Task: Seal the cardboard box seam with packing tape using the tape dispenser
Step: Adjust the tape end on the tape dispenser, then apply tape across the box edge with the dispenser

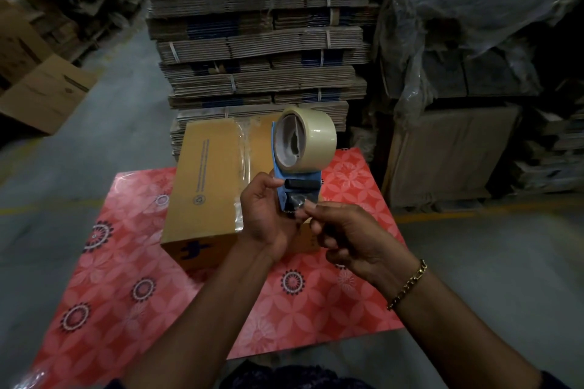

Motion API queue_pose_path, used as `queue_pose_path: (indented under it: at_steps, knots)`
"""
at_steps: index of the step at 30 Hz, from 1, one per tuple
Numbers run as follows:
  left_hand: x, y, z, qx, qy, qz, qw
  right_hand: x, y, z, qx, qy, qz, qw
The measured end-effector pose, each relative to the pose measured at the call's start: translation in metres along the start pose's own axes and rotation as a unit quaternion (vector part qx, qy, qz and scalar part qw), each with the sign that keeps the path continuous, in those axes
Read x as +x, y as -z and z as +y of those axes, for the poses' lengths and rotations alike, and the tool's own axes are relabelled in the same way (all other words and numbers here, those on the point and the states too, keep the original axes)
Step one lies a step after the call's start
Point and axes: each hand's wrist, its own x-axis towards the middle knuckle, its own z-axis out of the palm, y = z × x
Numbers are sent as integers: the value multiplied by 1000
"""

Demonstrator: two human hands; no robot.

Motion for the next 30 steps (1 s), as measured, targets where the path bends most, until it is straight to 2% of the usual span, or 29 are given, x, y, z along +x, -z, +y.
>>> queue_pose_path:
  at_steps: [5, 10, 13, 16, 19, 22, 26, 30]
  knots:
    - [-2, -3, 0, -22, 19, -19, 999, 0, 10, 6, 48, 21, -64, 997]
    - [5, -3, -8, -13, 7, 23, 1000, 0, 26, 14, 18, -19, -116, 993]
    - [7, 2, -11, 37, 12, 55, 998, -4, 46, 16, -53, -15, -88, 995]
    - [12, 12, -9, 103, 25, 48, 993, -3, 75, 4, -76, 6, 24, 997]
    - [12, 18, -6, 228, 64, 26, 971, -3, 104, -16, -38, 53, 81, 995]
    - [12, 10, 3, 331, 94, -52, 938, -7, 118, -32, -106, 76, 48, 990]
    - [25, -1, 4, 398, 164, -114, 895, -9, 113, -34, -271, 20, 5, 962]
    - [49, 3, 0, 495, 194, -117, 839, -5, 114, -23, -293, -37, -18, 955]
